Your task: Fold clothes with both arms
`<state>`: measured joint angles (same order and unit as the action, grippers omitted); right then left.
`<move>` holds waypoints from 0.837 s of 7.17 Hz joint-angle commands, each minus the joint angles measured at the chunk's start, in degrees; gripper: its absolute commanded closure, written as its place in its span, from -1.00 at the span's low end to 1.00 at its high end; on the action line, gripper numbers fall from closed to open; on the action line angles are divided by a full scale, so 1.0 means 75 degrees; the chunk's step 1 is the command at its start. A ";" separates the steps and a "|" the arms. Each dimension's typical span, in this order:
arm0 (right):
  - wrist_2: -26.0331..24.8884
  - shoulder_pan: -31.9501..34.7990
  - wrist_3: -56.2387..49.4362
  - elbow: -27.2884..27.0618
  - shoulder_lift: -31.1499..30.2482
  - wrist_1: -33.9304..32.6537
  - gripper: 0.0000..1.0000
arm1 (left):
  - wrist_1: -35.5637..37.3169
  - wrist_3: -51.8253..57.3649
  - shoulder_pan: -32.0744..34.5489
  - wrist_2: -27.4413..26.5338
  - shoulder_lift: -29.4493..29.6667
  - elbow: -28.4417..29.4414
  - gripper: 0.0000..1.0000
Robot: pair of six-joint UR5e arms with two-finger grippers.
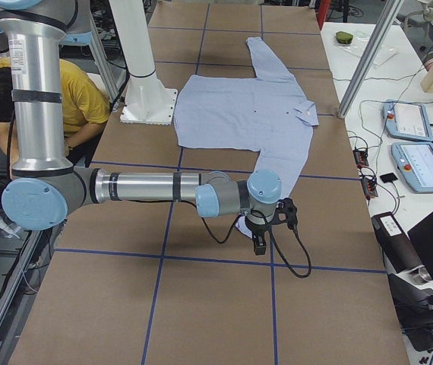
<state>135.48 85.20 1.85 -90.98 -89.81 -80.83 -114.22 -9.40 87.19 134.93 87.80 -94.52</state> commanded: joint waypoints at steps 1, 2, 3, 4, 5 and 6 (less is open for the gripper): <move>-0.0029 0.0007 0.0011 0.0095 -0.0106 0.0496 -1.00 | -0.0028 0.0000 -0.0024 -0.0177 -0.0034 -0.0006 -1.00; -0.0029 0.0007 -0.0001 0.0084 -0.0107 0.0511 -1.00 | -0.0052 0.0000 -0.0024 -0.0573 -0.0104 0.0075 -1.00; -0.0041 0.0007 -0.0013 0.0037 -0.0096 0.0534 -1.00 | -0.0075 -0.0035 -0.0024 -0.0786 -0.0105 -0.0005 -1.00; -0.0018 0.0007 -0.0001 0.0025 -0.0096 0.0627 -1.00 | -0.0087 -0.0012 -0.0024 -0.0753 -0.0105 0.0005 -1.00; -0.0029 0.0007 -0.0001 0.0060 -0.0107 0.0628 -1.00 | -0.0087 -0.0023 -0.0024 -0.0729 -0.0116 -0.0018 -1.00; -0.0041 -0.0075 -0.0013 0.0234 0.0032 0.0663 -1.00 | -0.0087 -0.0035 -0.0036 -0.0729 -0.0116 0.0005 -1.00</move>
<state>135.26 85.12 1.83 -90.32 -90.36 -76.17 -114.85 -9.58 86.99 129.49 86.97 -94.54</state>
